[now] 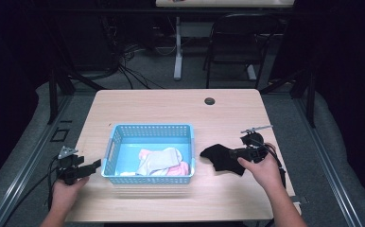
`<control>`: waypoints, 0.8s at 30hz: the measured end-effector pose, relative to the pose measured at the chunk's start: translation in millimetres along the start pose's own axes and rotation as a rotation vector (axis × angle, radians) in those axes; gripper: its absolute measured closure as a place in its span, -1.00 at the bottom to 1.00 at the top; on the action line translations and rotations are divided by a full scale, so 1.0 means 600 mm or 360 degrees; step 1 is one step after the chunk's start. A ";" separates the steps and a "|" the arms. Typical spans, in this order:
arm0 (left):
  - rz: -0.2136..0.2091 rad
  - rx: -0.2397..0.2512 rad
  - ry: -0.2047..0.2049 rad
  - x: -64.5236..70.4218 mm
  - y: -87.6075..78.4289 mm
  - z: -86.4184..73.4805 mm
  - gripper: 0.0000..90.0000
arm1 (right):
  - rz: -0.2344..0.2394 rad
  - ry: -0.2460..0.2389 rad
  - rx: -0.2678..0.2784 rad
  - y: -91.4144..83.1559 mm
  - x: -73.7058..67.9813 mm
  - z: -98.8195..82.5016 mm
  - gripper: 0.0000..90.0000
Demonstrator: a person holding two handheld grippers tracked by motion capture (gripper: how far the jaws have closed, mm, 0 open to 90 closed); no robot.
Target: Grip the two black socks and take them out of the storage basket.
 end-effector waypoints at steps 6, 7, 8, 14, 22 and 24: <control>0.0000 -0.0002 0.0004 0.000 0.000 0.000 -0.47 | 0.0013 -0.0042 0.0005 0.006 -0.013 -0.004 0.34; -0.0001 -0.0001 0.0004 0.000 0.000 0.000 -0.47 | 0.0018 -0.0052 0.0002 0.007 -0.016 -0.005 0.33; 0.0000 -0.0002 0.0005 0.000 0.000 0.000 -0.47 | 0.0020 -0.0061 0.0015 0.010 -0.021 -0.006 0.31; 0.0000 0.0000 0.0003 0.000 0.000 0.000 -0.47 | 0.0030 -0.0086 0.0031 0.019 -0.034 -0.014 0.25; 0.0001 0.0002 0.0002 0.000 0.000 0.000 -0.48 | 0.0047 -0.0102 0.0058 0.031 -0.050 -0.023 0.22; 0.0000 0.0001 0.0003 0.000 0.000 0.000 -0.47 | 0.0041 -0.0113 0.0064 0.035 -0.055 -0.027 0.22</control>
Point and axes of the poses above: each handheld gripper's, and its own axes: y roughly forward along the jaws, z roughly out of its top, x roughly to its right, the point moved 4 cm from there along y, roughly forward along the jaws, and after that the axes turned 6 degrees about y, right-handed, at the moved point
